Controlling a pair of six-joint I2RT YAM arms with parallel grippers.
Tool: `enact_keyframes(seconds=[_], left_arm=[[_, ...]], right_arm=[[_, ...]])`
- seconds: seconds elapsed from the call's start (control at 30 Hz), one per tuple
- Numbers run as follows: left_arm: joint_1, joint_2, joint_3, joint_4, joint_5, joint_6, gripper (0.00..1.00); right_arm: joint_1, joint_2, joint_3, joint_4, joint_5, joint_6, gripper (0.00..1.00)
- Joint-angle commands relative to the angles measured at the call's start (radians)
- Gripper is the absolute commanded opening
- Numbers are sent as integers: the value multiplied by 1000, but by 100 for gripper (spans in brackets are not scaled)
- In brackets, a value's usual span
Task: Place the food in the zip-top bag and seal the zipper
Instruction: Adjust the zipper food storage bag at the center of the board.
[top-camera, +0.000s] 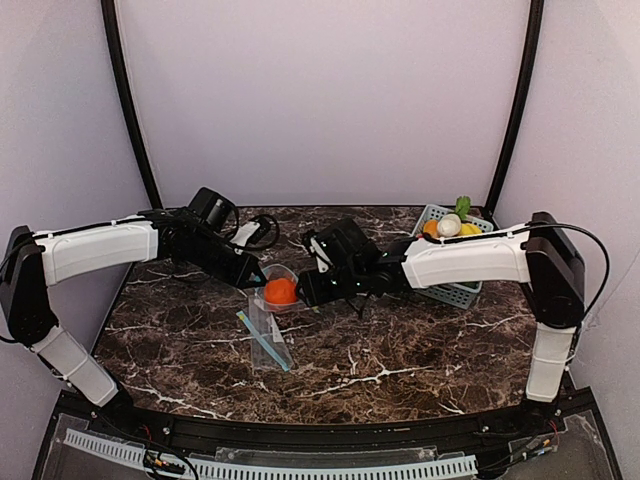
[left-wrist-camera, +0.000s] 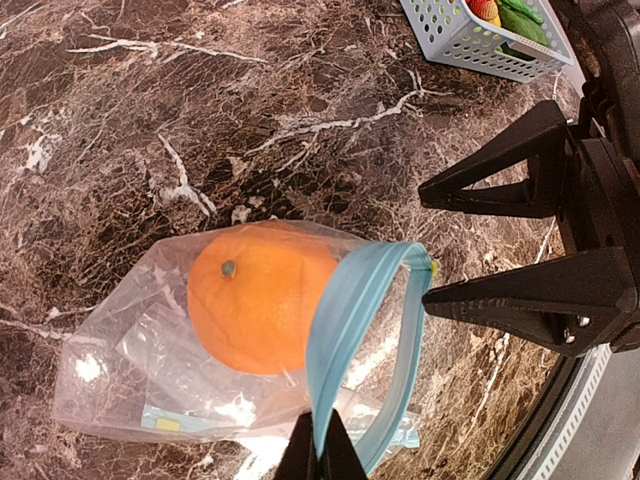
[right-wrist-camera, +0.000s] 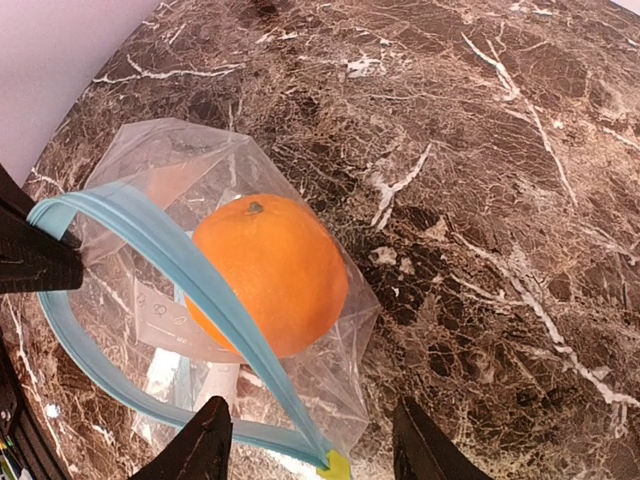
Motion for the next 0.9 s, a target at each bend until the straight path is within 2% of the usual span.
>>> enact_keyframes(seconds=[0.0,0.13,0.3,0.37,0.57,0.87], left_arm=[[5,-18,-10,-2,6,0,1],[5,-21,-9,-2,2,1,1],[6,-26,-9,-5,-9,3,1],[5,-36,-10,-4,-33,5,1],[5,-97,-21,5,-112,20,1],[6,-86,-19,-4,-121,20,1]], right_arm=[[5,50,40,-14,56,9,52],[5,73,52,-30,66,1,39],[7,49,64,-59,61,-10,11],[12,14,75,-83,61,-20,3],[95,-51,165,-179,188,-112,1],[100,-6,189,-248,235,-44,0]])
